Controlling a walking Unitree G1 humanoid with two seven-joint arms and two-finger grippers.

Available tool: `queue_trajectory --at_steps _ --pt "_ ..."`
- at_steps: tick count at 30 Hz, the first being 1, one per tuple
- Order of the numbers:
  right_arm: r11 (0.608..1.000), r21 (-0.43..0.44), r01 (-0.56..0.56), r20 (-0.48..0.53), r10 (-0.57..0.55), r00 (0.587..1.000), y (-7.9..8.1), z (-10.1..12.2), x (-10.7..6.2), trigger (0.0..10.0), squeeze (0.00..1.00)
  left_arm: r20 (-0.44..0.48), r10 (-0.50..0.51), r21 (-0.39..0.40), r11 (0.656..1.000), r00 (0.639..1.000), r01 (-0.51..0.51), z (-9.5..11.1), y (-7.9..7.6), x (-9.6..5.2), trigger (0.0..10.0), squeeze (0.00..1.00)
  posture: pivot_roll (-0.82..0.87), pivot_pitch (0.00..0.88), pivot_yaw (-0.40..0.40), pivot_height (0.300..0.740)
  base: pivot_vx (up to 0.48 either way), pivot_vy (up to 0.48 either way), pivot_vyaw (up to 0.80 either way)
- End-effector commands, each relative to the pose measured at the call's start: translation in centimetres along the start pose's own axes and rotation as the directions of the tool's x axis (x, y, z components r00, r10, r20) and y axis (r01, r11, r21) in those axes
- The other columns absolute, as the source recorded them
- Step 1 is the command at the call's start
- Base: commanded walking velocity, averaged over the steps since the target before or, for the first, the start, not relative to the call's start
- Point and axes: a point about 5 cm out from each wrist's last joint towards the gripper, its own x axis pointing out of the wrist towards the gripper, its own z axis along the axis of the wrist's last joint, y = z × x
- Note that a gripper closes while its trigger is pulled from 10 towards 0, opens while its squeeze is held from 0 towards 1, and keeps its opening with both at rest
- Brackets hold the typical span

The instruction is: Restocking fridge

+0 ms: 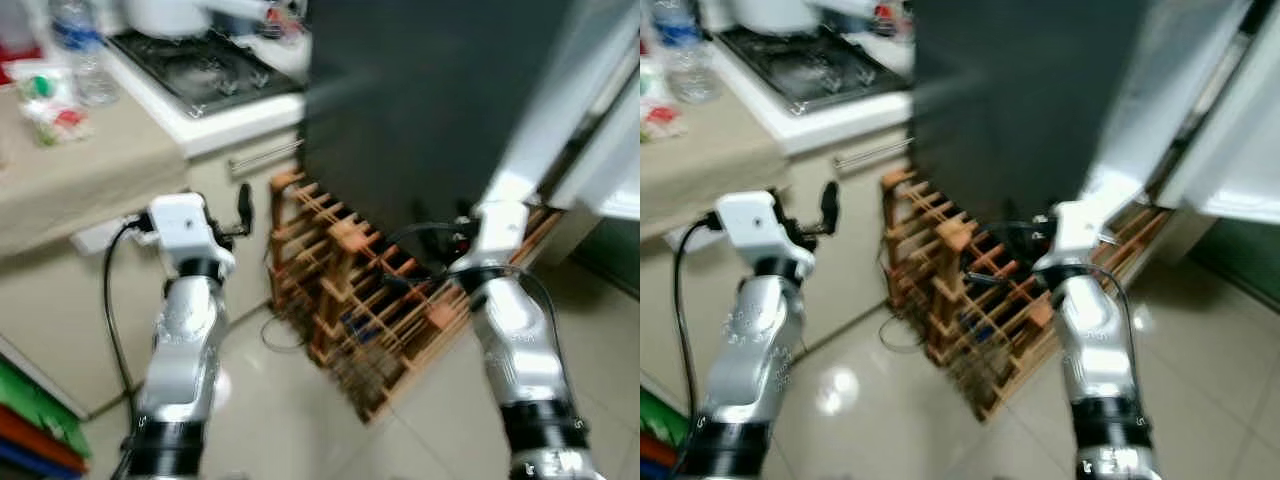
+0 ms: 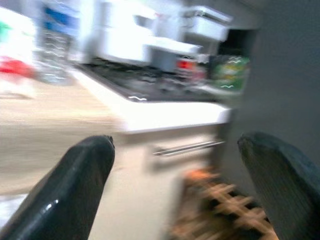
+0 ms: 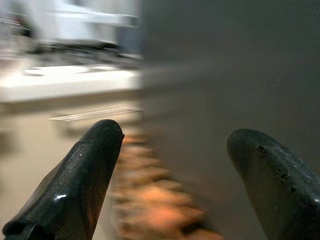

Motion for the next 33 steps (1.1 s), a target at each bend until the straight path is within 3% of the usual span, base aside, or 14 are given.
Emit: queue_trajectory --at_steps 1,5,15,23,33 --pt "1.000 -0.019 0.024 0.008 -0.024 1.000 -1.1 0.4 0.1 10.0 0.00 -0.005 -0.014 0.010 1.000 1.000 0.014 0.0 -0.9 0.2 10.0 0.00 -0.01 0.000 -0.052 0.740 0.000 0.000 0.42" --pt "0.998 -0.021 0.062 -0.046 -0.063 0.997 -1.0 -0.2 0.5 10.0 0.00 0.016 0.004 0.038 0.999 1.000 -0.005 0.5 -0.9 0.9 10.0 0.00 0.00 0.000 -0.062 0.740 0.000 0.000 0.31" --pt "1.000 -0.022 0.017 0.013 -0.017 1.000 -0.4 0.7 1.2 10.0 0.00 0.032 0.013 0.132 0.991 0.999 -0.017 0.8 -1.3 1.1 10.0 0.00 0.02 0.000 -0.087 0.740 0.000 0.000 0.13" --pt "1.000 -0.025 -0.002 0.010 0.002 1.000 0.3 0.5 1.4 10.0 0.00 0.026 0.012 0.188 0.982 1.000 -0.016 0.7 -1.7 1.2 10.0 0.00 0.02 0.000 -0.086 0.740 0.000 -0.480 0.00" --pt "0.999 -0.034 -0.004 0.010 0.004 1.000 -0.1 0.6 1.4 10.0 0.00 0.018 0.006 0.186 0.982 1.000 -0.009 0.5 -2.2 1.4 10.0 0.00 0.01 0.000 -0.088 0.740 0.000 -0.480 0.00"
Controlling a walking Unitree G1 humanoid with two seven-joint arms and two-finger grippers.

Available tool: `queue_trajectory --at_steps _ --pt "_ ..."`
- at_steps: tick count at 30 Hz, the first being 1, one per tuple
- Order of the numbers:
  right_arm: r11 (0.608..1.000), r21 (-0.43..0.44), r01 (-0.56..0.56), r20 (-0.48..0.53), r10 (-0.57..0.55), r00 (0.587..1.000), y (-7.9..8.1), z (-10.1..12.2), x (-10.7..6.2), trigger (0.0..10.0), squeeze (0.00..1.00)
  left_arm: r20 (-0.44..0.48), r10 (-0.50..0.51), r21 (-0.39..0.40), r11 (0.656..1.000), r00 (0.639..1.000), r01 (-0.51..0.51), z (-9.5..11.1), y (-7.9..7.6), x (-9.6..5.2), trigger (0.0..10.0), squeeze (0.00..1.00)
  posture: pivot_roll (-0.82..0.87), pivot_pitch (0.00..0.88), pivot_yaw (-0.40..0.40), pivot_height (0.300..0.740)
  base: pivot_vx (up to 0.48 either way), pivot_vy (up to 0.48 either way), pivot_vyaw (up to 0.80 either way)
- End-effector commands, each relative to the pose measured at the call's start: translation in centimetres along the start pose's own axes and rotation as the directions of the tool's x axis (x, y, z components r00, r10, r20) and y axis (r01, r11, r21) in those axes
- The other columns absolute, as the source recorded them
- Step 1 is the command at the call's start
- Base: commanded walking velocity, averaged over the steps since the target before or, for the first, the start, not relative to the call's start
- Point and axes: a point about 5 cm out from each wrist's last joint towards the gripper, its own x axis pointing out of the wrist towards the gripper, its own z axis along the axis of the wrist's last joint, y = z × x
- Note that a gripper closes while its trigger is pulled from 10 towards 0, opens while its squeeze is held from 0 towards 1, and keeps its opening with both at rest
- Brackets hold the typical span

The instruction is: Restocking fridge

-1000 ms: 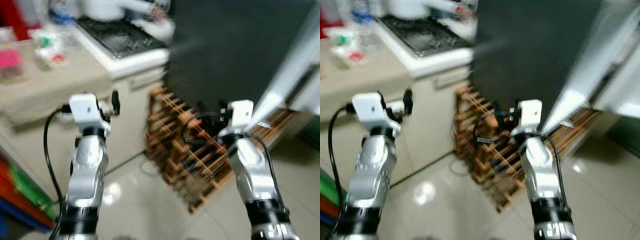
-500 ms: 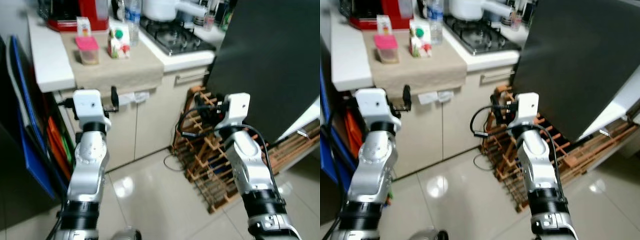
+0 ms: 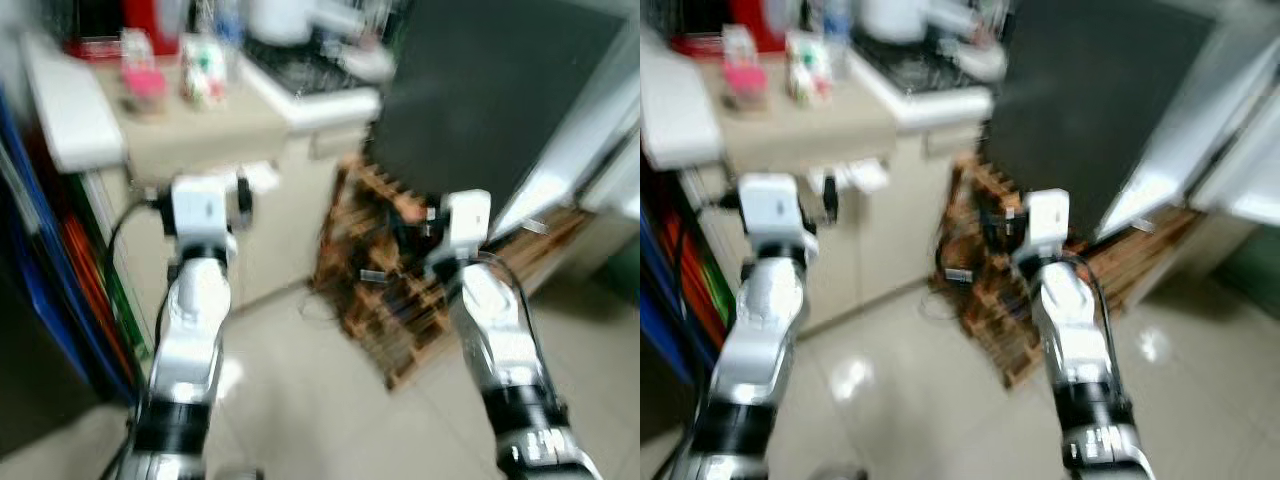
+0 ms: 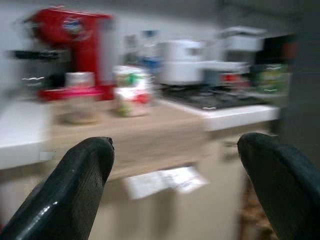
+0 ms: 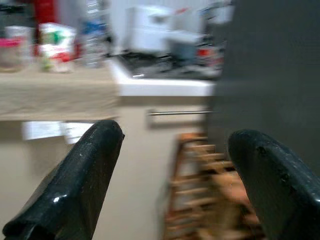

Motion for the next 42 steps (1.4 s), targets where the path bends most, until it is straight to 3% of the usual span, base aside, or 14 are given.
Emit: queue_trajectory --at_steps 1,4,6,11,23,31,34,42 --pt "1.000 -0.006 0.014 -0.007 -0.014 1.000 -0.56 -0.12 -0.18 10.0 0.00 -0.014 -0.007 -0.017 1.000 1.000 0.006 -0.18 -0.40 -0.07 10.0 0.00 0.01 0.000 -0.088 0.740 0.000 -0.480 0.00" --pt "1.000 -0.006 0.012 -0.008 -0.012 1.000 -0.56 -0.13 -0.15 10.0 0.00 -0.012 -0.012 -0.043 0.999 1.000 0.011 -0.19 -0.51 -0.09 10.0 0.00 0.01 0.000 -0.090 0.740 0.000 -0.477 0.00" --pt "1.000 -0.007 0.012 -0.009 -0.012 1.000 -0.57 -0.15 -0.10 10.0 0.00 -0.011 -0.015 -0.109 0.994 1.000 0.014 -0.21 -0.49 -0.13 10.0 0.00 0.01 0.000 -0.090 0.740 0.000 0.000 0.00" --pt "1.000 -0.008 0.008 -0.008 -0.009 1.000 -0.49 -0.17 0.01 10.0 0.00 -0.023 -0.005 -0.077 0.997 1.000 0.003 -0.37 -0.37 -0.02 10.0 0.00 0.02 0.000 -0.091 0.740 0.000 0.000 0.00" --pt "0.999 0.018 0.029 -0.043 -0.028 0.999 -0.42 -0.63 0.28 10.0 0.00 -0.033 0.005 -0.085 0.996 0.999 -0.008 -0.59 -0.35 0.01 10.0 0.00 0.02 0.000 -0.095 0.740 0.000 0.000 0.00" --pt "1.000 0.008 0.017 -0.021 -0.017 1.000 -0.29 -0.31 0.24 10.0 0.00 -0.049 0.007 -0.080 0.997 0.999 -0.011 -0.87 -0.40 0.03 10.0 0.00 0.02 0.000 -0.095 0.740 0.000 0.000 0.54" --pt "1.000 0.006 0.011 -0.024 -0.010 1.000 -0.13 -0.39 0.30 10.0 0.00 -0.039 0.019 -0.003 1.000 0.999 -0.019 -0.77 -0.42 0.03 10.0 0.00 0.02 0.000 -0.093 0.740 0.000 0.000 0.50" --pt "1.000 0.012 0.002 -0.031 -0.002 1.000 0.01 -0.53 0.37 10.0 0.00 -0.038 0.039 0.011 0.999 0.999 -0.038 -0.74 -0.26 0.04 10.0 0.00 0.02 0.000 -0.093 0.740 0.000 -0.240 0.50"
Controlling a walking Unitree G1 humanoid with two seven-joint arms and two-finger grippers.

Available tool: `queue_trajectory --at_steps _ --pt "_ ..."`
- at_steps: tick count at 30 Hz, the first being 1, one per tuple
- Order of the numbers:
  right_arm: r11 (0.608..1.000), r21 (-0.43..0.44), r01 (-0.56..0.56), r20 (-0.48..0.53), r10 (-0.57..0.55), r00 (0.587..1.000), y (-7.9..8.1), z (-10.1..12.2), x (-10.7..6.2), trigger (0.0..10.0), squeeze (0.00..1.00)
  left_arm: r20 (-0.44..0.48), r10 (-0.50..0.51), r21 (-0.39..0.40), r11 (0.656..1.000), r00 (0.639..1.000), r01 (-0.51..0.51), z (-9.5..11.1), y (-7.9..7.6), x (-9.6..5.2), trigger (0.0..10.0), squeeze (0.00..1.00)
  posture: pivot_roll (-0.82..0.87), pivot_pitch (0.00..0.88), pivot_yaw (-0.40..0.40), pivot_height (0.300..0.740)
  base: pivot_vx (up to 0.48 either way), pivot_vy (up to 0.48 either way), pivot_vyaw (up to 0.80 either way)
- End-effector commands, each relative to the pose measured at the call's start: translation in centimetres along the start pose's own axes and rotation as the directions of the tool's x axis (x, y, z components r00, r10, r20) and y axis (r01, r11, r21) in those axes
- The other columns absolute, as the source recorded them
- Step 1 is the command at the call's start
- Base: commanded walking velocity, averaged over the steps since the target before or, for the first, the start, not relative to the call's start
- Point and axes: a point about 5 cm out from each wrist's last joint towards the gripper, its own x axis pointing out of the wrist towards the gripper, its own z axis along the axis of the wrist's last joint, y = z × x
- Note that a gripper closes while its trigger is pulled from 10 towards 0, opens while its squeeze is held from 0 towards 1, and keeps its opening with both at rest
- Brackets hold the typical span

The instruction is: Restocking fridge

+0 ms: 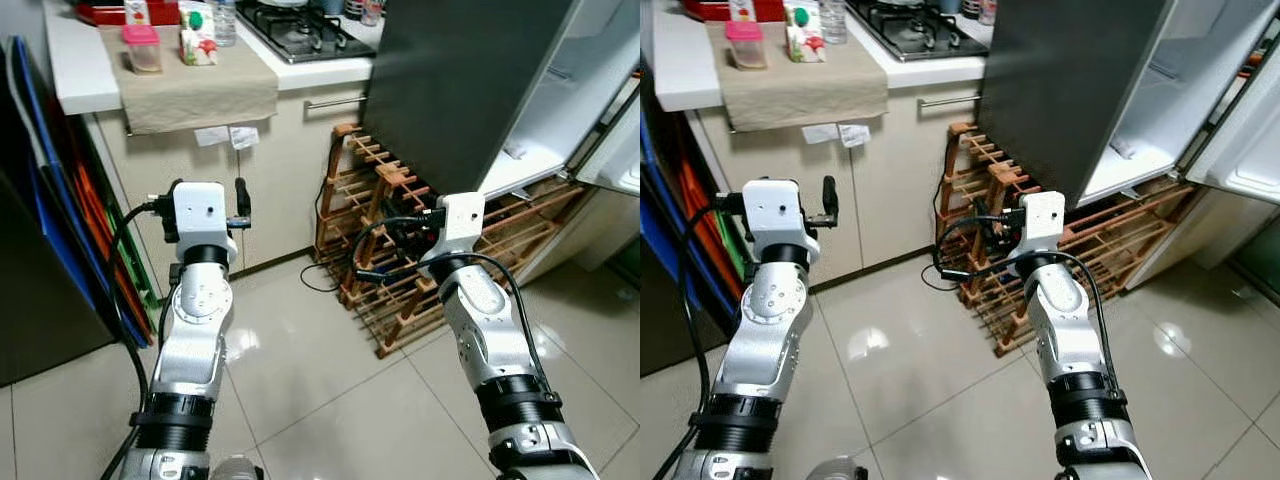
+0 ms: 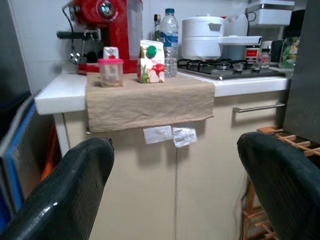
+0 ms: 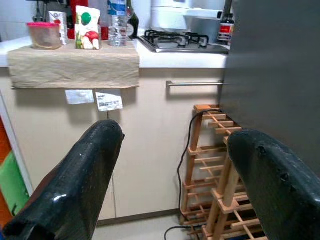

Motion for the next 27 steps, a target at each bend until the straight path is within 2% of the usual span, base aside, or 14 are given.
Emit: queue_trajectory --at_steps 1,7,12,13,15,16,22,24,25,27 --pt "1.000 -0.009 0.012 0.008 -0.012 1.000 -0.54 0.37 0.02 10.0 0.00 0.006 -0.004 0.008 1.000 1.000 0.004 0.32 -0.58 0.09 10.0 0.00 0.02 0.000 -0.093 0.740 0.000 -0.480 0.49" --pt "1.000 -0.011 0.003 0.006 -0.003 1.000 -0.39 0.36 0.16 10.0 0.00 0.009 0.025 0.059 0.998 1.000 -0.025 0.41 -0.45 0.19 10.0 0.00 0.02 0.000 -0.093 0.740 0.000 -0.480 0.49" --pt "1.000 -0.014 -0.002 0.007 0.002 1.000 -0.34 0.40 0.21 10.0 0.00 -0.008 0.035 0.061 0.998 0.999 -0.035 0.27 -0.47 0.31 10.0 0.00 0.03 0.000 -0.097 0.740 0.000 -0.480 0.49" --pt "1.000 -0.015 -0.002 0.007 0.002 1.000 -0.35 0.40 0.19 10.0 0.00 -0.016 0.034 0.022 0.999 0.999 -0.033 0.18 -0.53 0.31 10.0 0.00 0.03 0.000 -0.097 0.740 0.000 -0.480 0.49" --pt "1.000 -0.016 -0.002 0.007 0.002 1.000 -0.36 0.39 0.16 10.0 0.00 -0.021 0.032 0.013 0.999 0.999 -0.032 0.13 -0.57 0.32 10.0 0.00 0.03 0.000 -0.097 0.740 0.000 -0.480 0.49" --pt "1.000 -0.017 -0.002 0.007 0.003 1.000 -0.37 0.37 0.11 10.0 0.00 -0.032 0.032 -0.019 0.999 0.999 -0.032 -0.02 -0.62 0.31 10.0 0.00 0.03 0.000 -0.097 0.740 0.000 0.000 0.49" --pt "1.000 -0.022 -0.006 0.007 0.007 1.000 -0.34 0.39 0.15 10.0 0.00 -0.014 0.005 -0.012 1.000 1.000 -0.005 0.03 -0.72 0.32 10.0 0.00 0.02 0.000 -0.094 0.740 0.000 0.000 0.49" --pt "1.000 -0.024 -0.007 0.009 0.007 1.000 -0.34 0.42 0.15 10.0 0.00 -0.007 -0.017 -0.038 0.999 1.000 0.016 0.10 -0.79 0.22 10.0 0.00 0.02 0.000 -0.094 0.740 0.000 0.000 0.49" --pt "0.999 -0.036 0.001 0.022 0.000 1.000 -0.44 0.63 0.08 10.0 0.00 -0.011 -0.028 -0.078 0.997 1.000 0.027 0.14 -0.78 0.19 10.0 0.00 0.02 0.000 -0.094 0.740 0.000 0.000 0.49" --pt "0.999 -0.036 0.015 0.040 -0.013 0.999 -0.60 0.88 0.00 10.0 0.00 -0.011 -0.024 -0.092 0.996 1.000 0.023 0.20 -0.67 0.20 10.0 0.00 0.02 0.000 -0.094 0.740 0.000 0.000 0.49"
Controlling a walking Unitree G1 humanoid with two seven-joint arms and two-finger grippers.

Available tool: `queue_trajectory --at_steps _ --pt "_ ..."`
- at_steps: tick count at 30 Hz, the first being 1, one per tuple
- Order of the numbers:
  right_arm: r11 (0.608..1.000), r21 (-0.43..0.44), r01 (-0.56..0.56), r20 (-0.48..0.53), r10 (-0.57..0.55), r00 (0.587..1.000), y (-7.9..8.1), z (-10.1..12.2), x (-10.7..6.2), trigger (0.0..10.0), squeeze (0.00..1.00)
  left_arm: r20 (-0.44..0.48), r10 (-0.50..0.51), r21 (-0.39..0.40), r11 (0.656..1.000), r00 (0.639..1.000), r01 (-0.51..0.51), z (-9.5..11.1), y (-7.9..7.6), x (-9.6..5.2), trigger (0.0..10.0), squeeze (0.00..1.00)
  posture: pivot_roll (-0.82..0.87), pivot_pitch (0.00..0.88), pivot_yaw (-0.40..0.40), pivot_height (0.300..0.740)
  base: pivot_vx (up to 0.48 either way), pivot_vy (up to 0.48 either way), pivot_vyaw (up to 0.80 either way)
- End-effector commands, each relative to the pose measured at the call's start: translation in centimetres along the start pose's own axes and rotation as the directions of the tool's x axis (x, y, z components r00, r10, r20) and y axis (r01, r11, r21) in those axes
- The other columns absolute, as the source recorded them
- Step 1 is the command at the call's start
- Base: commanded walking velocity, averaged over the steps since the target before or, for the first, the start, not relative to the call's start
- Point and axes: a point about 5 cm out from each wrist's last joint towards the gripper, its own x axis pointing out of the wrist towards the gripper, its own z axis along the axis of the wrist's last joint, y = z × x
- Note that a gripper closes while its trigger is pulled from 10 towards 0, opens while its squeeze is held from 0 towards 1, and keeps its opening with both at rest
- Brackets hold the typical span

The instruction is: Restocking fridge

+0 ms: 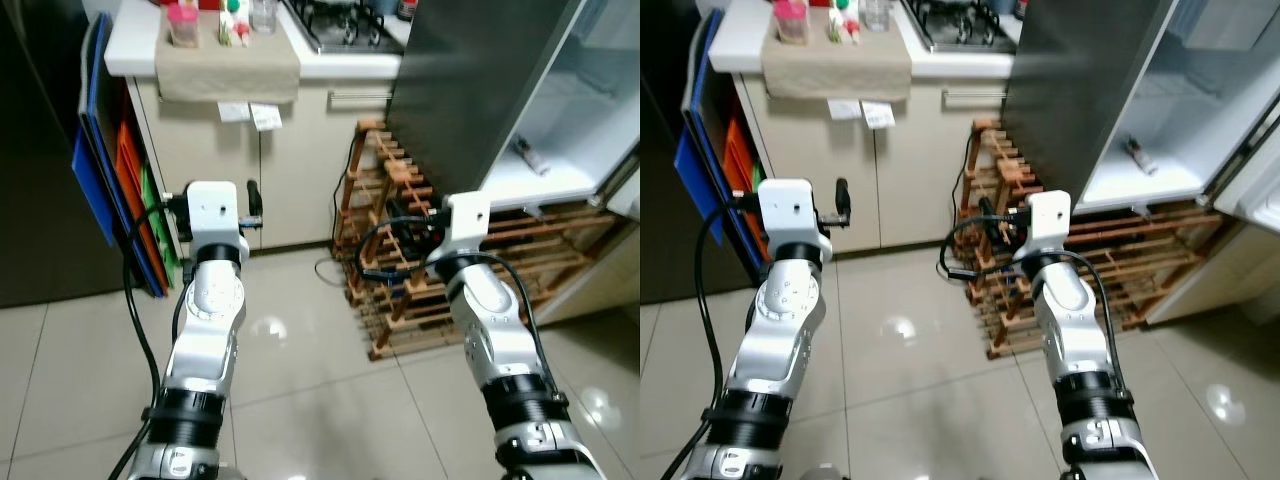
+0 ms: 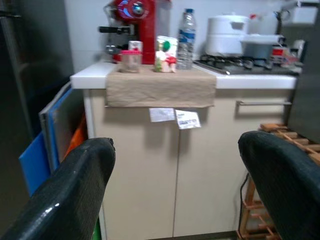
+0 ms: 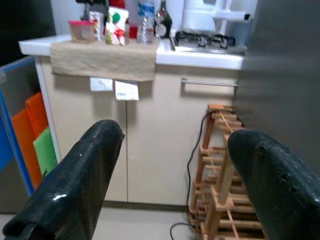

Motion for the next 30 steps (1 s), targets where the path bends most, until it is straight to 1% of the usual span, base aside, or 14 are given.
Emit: queue_trajectory --at_steps 1,4,6,8,11,12,15,17,19,22,30 --pt "1.000 -0.002 0.030 0.075 -0.030 0.997 -0.1 1.3 0.0 10.0 0.00 0.012 0.022 -0.028 0.999 1.000 -0.022 0.4 0.8 0.0 10.0 0.00 0.01 0.000 -0.094 0.740 0.000 0.000 0.49" --pt "0.998 0.024 0.059 0.103 -0.061 0.993 -0.4 1.6 -0.2 10.0 0.00 0.012 0.032 -0.026 0.999 0.999 -0.032 0.4 1.4 -0.1 10.0 0.00 0.01 0.000 -0.094 0.740 0.000 0.000 0.49" --pt "0.997 0.046 0.066 0.108 -0.071 0.992 -0.4 1.6 -0.3 10.0 0.00 0.016 0.035 0.000 0.999 0.999 -0.035 0.4 1.6 -0.2 10.0 0.00 0.01 0.000 -0.094 0.740 0.000 0.000 0.49" --pt "0.995 0.074 0.069 0.092 -0.075 0.993 -0.3 1.2 -0.3 10.0 0.00 0.017 0.025 0.013 1.000 1.000 -0.025 0.3 1.5 -0.3 10.0 0.00 0.01 0.000 -0.094 0.740 0.000 0.000 0.49" --pt "0.987 0.128 0.096 0.044 -0.102 0.994 -0.5 0.4 -0.2 10.0 0.00 0.029 -0.002 -0.019 1.000 1.000 0.003 0.5 1.3 -0.4 10.0 0.00 0.01 0.000 -0.087 0.740 0.212 0.000 0.54" --pt "0.986 0.132 0.102 0.029 -0.106 0.994 -0.5 0.3 -0.2 10.0 0.00 0.024 0.002 -0.017 1.000 1.000 -0.002 0.6 1.3 -0.3 10.0 0.00 0.01 0.000 -0.087 0.740 0.480 0.000 0.00" --pt "0.987 0.103 0.120 -0.001 -0.120 0.993 -0.7 0.0 0.0 10.0 0.00 0.014 0.010 0.001 1.000 1.000 -0.010 0.6 1.2 0.1 10.0 0.00 0.01 0.000 -0.087 0.740 0.480 0.000 0.00" --pt "0.986 0.106 0.126 -0.004 -0.126 0.992 -0.7 0.0 0.0 10.0 0.00 0.015 0.011 0.002 1.000 1.000 -0.011 0.7 1.2 0.2 10.0 0.00 0.01 0.000 -0.087 0.740 0.480 0.000 0.00" --pt "0.985 0.115 0.127 0.016 -0.130 0.991 -0.8 0.3 0.1 10.0 0.00 0.016 0.005 0.013 1.000 1.000 -0.005 0.7 1.3 0.3 10.0 0.00 0.01 0.000 -0.085 0.740 0.480 0.000 0.00" --pt "0.988 0.094 0.120 0.071 -0.127 0.989 -0.8 1.0 0.1 10.0 0.00 0.011 -0.003 0.014 1.000 1.000 0.003 0.7 1.2 0.4 10.0 0.00 0.01 0.000 -0.083 0.740 0.480 0.000 0.00" --pt "0.987 0.081 0.142 0.037 -0.145 0.989 -0.9 0.6 0.4 10.0 0.00 0.014 -0.022 0.015 1.000 1.000 0.022 0.8 0.9 0.6 10.0 0.00 0.02 0.000 -0.084 0.740 0.480 0.000 0.00"
